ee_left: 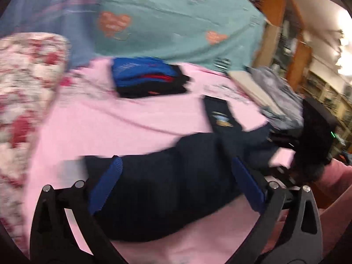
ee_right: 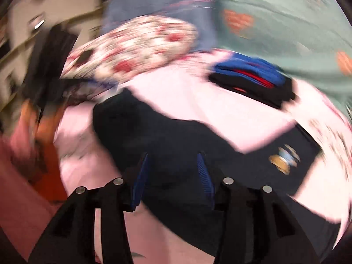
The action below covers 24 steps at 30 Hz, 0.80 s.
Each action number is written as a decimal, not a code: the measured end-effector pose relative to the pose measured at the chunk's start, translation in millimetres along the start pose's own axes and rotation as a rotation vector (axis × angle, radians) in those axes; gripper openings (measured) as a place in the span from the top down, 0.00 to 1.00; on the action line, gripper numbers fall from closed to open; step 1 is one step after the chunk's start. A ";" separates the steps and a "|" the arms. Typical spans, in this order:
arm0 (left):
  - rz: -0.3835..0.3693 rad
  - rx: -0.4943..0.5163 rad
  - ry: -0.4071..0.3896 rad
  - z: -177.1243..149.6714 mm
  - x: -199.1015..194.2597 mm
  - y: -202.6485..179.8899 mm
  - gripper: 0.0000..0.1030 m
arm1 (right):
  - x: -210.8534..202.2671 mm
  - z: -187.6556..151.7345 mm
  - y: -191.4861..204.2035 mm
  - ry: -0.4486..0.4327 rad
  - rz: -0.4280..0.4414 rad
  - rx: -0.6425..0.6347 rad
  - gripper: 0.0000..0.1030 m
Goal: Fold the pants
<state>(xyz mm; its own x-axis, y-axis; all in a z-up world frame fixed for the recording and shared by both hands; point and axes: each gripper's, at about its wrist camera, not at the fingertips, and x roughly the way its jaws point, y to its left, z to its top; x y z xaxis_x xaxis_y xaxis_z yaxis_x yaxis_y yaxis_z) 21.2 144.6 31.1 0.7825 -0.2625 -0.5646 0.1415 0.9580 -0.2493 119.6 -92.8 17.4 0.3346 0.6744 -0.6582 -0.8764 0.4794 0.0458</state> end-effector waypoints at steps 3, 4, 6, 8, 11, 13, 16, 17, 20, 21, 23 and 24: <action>-0.186 -0.024 0.122 0.8 66.7 -36.3 0.02 | -12.1 20.7 -45.8 -0.002 -0.091 0.116 0.55; -0.219 -0.038 0.157 -1.1 83.7 -42.2 0.02 | -11.4 26.6 -58.8 -0.001 -0.115 0.149 0.55; -0.272 -0.083 0.235 -2.8 116.7 -50.5 0.04 | -2.6 46.4 -98.2 0.029 -0.185 0.265 0.55; -0.309 -0.163 0.341 -7.9 150.4 -52.4 0.12 | 11.5 55.7 -130.7 0.070 -0.236 0.358 0.55; -0.373 -0.209 0.390 -13.7 173.3 -50.1 0.24 | 52.4 72.0 -177.7 0.163 -0.291 0.475 0.55; -0.386 -0.204 0.372 -14.6 174.3 -53.9 0.24 | 90.1 80.6 -205.7 0.239 -0.367 0.501 0.55; -0.427 -0.222 0.355 -19.9 174.9 -50.4 0.25 | 130.8 84.4 -231.5 0.330 -0.410 0.563 0.55; -0.434 -0.222 0.350 -20.8 174.3 -49.5 0.25 | 142.3 84.8 -240.2 0.362 -0.448 0.580 0.55; -0.433 -0.221 0.342 -20.8 174.4 -51.1 0.25 | 166.4 81.1 -255.3 0.453 -0.523 0.620 0.55; -0.430 -0.217 0.340 -20.0 174.7 -50.3 0.24 | 170.6 77.5 -257.0 0.479 -0.539 0.631 0.55; -0.421 -0.204 0.338 -19.8 174.4 -53.1 0.24 | 170.3 76.4 -255.9 0.482 -0.547 0.627 0.55; -0.420 -0.204 0.339 -19.3 176.4 -54.1 0.24 | 168.8 76.4 -253.7 0.488 -0.545 0.609 0.67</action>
<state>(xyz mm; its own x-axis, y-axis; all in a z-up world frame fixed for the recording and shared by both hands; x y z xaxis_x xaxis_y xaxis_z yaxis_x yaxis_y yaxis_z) 139.9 44.2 -70.2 0.4414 -0.6700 -0.5969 0.2520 0.7310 -0.6341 424.9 -57.7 -47.9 0.3419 0.0285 -0.9393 -0.2651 0.9619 -0.0673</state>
